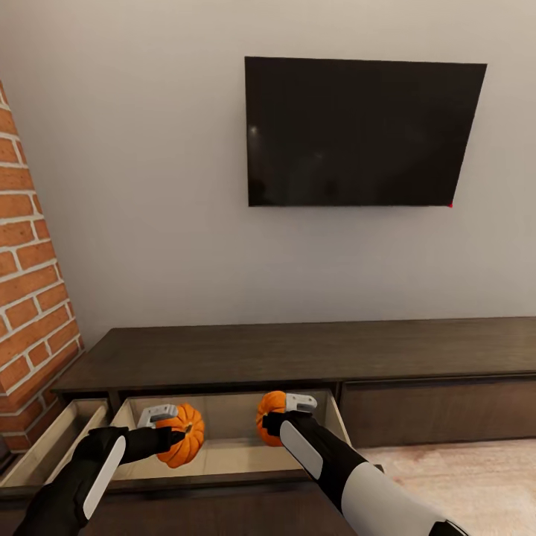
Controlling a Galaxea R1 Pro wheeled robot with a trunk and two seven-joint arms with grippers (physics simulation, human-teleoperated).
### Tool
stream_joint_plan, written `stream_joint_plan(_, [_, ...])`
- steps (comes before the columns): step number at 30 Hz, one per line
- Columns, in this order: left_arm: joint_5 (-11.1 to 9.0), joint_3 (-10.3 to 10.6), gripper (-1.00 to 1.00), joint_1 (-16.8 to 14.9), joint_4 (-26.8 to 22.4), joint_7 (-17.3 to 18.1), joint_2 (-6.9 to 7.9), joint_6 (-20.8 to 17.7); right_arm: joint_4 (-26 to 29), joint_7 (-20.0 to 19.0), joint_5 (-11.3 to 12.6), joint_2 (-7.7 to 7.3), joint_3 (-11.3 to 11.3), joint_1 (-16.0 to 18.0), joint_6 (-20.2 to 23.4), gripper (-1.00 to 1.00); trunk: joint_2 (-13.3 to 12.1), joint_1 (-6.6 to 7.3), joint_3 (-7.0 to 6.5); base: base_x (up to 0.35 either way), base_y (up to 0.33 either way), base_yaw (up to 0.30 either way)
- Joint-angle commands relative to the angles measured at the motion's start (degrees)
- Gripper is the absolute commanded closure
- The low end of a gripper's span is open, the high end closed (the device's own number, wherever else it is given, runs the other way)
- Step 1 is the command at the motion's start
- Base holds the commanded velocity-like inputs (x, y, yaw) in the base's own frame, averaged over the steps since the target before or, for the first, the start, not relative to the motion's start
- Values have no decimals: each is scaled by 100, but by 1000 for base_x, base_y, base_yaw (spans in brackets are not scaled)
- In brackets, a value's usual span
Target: Place each of the two pumpkins and all three candles from the living room inside a cabinet in the living room (use any cabinet), then make sure every cabinet is closed, and position the cauldron so it is next to a table in the living room.
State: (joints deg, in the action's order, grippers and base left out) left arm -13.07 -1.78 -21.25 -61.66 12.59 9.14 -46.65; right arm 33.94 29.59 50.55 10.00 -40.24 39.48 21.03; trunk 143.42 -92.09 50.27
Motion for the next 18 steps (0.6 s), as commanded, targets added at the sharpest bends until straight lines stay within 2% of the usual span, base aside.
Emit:
stream_joint_plan(1, [15,-9,100,-2,-7,14,0,-28,5,38,24,0,-19,5,17,100,3,1,6,0,0,0])
stream_joint_plan(8, [15,-7,100,0,-13,9,0,-21,66,22,32,0,-19,7,37,100,3,1,6,2,0,0])
stream_joint_plan(13, [15,-7,100,-2,-10,7,0,-20,110,7,34,0,-21,6,41,100,3,1,6,156,0,0])
stream_joint_plan(18, [15,-7,100,-2,-13,7,0,-19,113,-5,34,0,-27,6,64,100,3,1,6,32,0,0])
